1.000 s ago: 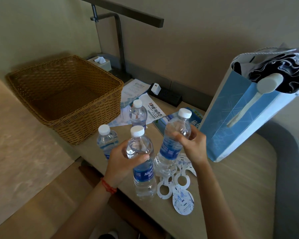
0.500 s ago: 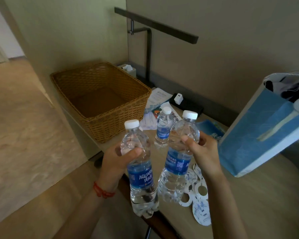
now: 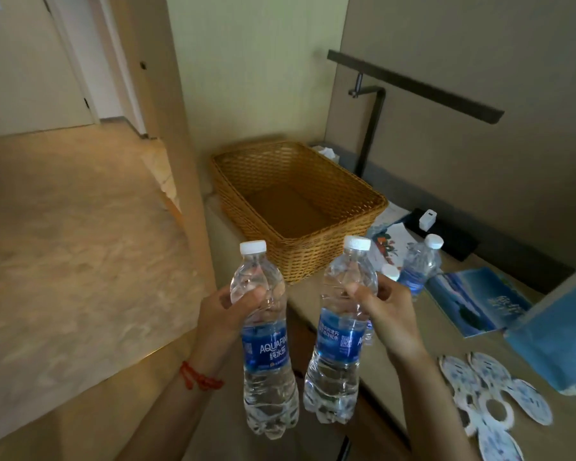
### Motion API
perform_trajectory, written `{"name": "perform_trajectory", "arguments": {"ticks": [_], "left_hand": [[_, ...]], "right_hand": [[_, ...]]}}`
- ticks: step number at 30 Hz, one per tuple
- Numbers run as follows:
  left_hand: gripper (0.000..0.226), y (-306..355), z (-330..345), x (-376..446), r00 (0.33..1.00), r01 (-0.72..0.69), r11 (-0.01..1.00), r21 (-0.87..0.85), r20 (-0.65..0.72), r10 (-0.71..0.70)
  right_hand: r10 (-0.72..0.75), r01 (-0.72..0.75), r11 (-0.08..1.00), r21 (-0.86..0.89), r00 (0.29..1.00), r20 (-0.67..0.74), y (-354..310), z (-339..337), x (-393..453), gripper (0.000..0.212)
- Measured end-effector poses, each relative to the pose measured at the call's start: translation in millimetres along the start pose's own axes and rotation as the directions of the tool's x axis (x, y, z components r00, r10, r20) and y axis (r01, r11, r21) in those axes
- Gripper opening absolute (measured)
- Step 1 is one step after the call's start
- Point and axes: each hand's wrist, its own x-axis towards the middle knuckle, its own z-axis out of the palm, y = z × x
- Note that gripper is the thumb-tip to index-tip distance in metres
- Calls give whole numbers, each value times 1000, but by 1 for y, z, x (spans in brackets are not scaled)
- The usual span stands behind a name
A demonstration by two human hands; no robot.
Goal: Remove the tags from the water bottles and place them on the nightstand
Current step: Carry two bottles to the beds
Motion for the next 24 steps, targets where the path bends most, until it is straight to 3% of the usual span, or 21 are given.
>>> {"name": "perform_trajectory", "arguments": {"ticks": [4, 7, 10, 12, 18, 24], "left_hand": [[27, 8, -57, 3, 997, -26, 1000, -12, -72, 25], [17, 12, -101, 5, 991, -32, 999, -7, -131, 31], [26, 15, -140, 1, 977, -48, 999, 4, -210, 48], [18, 17, -164, -2, 960, -58, 998, 11, -275, 59], [11, 22, -225, -15, 865, -69, 996, 56, -494, 88], [21, 30, -265, -31, 744, -101, 991, 83, -655, 131]], "right_hand": [[26, -23, 999, -37, 998, 65, 3, 60, 6, 24], [75, -72, 997, -27, 987, 141, 4, 103, 9, 12], [105, -105, 994, -14, 962, 252, 4, 142, 12, 11], [107, -112, 994, -2, 943, 315, 3, 167, 14, 11], [65, -67, 998, -13, 878, 474, 4, 242, 31, 6], [18, -45, 999, 29, 790, 613, 11, 304, 45, 19]]}}
